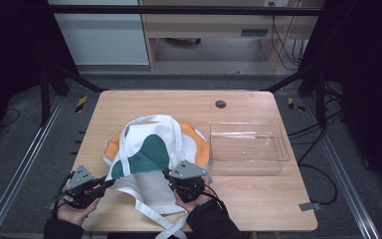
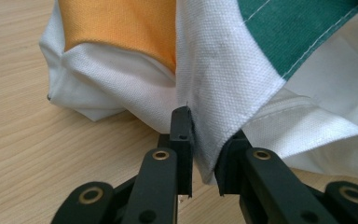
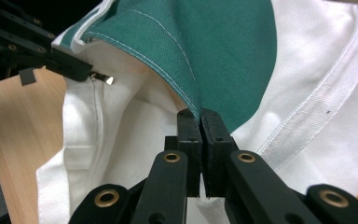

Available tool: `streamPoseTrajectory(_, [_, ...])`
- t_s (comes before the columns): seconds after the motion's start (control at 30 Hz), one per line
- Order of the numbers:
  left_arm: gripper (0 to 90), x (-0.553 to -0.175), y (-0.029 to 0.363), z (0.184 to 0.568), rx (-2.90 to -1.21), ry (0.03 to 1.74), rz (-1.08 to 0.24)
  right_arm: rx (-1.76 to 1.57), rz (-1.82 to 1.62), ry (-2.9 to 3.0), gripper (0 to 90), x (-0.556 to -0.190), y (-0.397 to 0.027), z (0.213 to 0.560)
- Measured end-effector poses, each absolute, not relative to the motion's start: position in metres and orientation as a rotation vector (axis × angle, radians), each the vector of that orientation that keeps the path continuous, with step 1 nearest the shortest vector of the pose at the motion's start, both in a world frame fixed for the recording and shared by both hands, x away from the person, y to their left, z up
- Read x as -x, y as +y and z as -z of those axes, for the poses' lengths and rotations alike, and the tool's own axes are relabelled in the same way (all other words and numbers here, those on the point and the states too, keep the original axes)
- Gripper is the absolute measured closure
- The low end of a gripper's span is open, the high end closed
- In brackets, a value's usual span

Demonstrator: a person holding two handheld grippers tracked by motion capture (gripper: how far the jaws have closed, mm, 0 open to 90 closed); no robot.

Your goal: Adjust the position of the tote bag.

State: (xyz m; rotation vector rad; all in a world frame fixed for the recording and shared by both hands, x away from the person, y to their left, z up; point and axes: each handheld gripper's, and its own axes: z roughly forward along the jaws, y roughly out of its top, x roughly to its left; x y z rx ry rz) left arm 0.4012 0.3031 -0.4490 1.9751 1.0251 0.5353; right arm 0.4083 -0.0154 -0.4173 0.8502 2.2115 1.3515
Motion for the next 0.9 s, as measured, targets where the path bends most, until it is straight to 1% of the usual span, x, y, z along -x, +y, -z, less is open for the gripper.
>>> streamPoseTrajectory(0.63, [80.3, -0.399, 0.3, 0.447, -1.956, 1.01, -0.526, -0.862, -1.403, 2.145, 88.1, -0.41, -0.018, 0.386])
streamPoseTrajectory(0.9, [80.5, -0.399, 0.3, 0.447, -1.954, 1.011, -0.526, -0.861, -1.395, 2.151, 88.1, -0.412, -0.017, 0.381])
